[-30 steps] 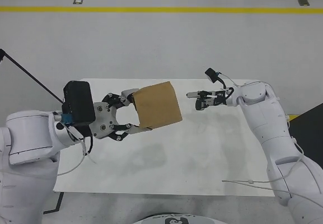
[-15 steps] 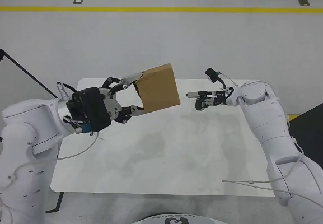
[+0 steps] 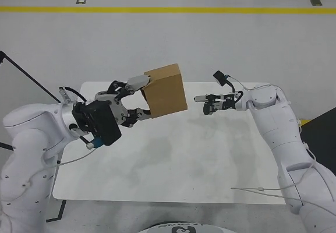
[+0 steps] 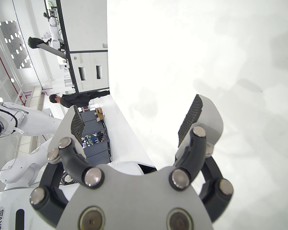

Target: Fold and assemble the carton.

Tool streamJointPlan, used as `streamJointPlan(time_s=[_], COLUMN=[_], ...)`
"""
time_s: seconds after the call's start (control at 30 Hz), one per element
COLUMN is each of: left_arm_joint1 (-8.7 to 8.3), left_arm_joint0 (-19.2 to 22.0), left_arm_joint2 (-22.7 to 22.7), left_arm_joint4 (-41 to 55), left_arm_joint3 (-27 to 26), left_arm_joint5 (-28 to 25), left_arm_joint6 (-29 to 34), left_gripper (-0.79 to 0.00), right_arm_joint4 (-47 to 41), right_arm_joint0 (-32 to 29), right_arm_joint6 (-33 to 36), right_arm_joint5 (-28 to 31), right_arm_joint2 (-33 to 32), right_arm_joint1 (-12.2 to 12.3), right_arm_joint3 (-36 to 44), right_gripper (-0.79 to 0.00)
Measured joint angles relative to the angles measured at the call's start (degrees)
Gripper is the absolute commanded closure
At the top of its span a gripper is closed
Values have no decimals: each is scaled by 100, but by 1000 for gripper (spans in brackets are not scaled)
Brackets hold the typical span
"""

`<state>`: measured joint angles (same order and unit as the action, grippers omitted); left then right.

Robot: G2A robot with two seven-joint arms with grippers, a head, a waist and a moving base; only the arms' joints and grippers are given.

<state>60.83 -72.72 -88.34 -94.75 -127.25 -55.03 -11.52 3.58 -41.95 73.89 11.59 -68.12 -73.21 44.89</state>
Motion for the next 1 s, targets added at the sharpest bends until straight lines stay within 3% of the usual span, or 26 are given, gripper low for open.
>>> streamJointPlan(time_s=[0.17, 0.3, 0.43, 0.53, 0.8, 0.93, 1.0], left_arm_joint1=[-145, -318, -409, -422, -415, -393, -406], left_arm_joint0=[32, -174, -415, -555, -567, -644, -707], left_arm_joint2=[96, 113, -5, -71, -67, -113, -184], left_arm_joint4=[-1918, -3706, -4664, -4757, -4707, -4243, -4499], left_arm_joint3=[-192, 29, 250, 299, 301, 295, 245], left_arm_joint5=[454, 1492, 2565, 3009, 3046, 3786, 4217], left_arm_joint6=[-1115, -2528, -3447, -3541, -3495, -3489, -3604], left_gripper=[0, 0, 0, 0, 0, 0, 0], right_arm_joint4=[0, 0, 0, 0, 0, 0, 0], right_arm_joint0=[0, 0, 0, 0, 0, 0, 0], right_arm_joint6=[0, 0, 0, 0, 0, 0, 0], right_arm_joint5=[0, 0, 0, 0, 0, 0, 0], right_arm_joint2=[0, 0, 0, 0, 0, 0, 0], right_arm_joint1=[0, 0, 0, 0, 0, 0, 0], right_arm_joint3=[0, 0, 0, 0, 0, 0, 0], right_gripper=[-785, -785, -785, -785, -785, -785, -785])
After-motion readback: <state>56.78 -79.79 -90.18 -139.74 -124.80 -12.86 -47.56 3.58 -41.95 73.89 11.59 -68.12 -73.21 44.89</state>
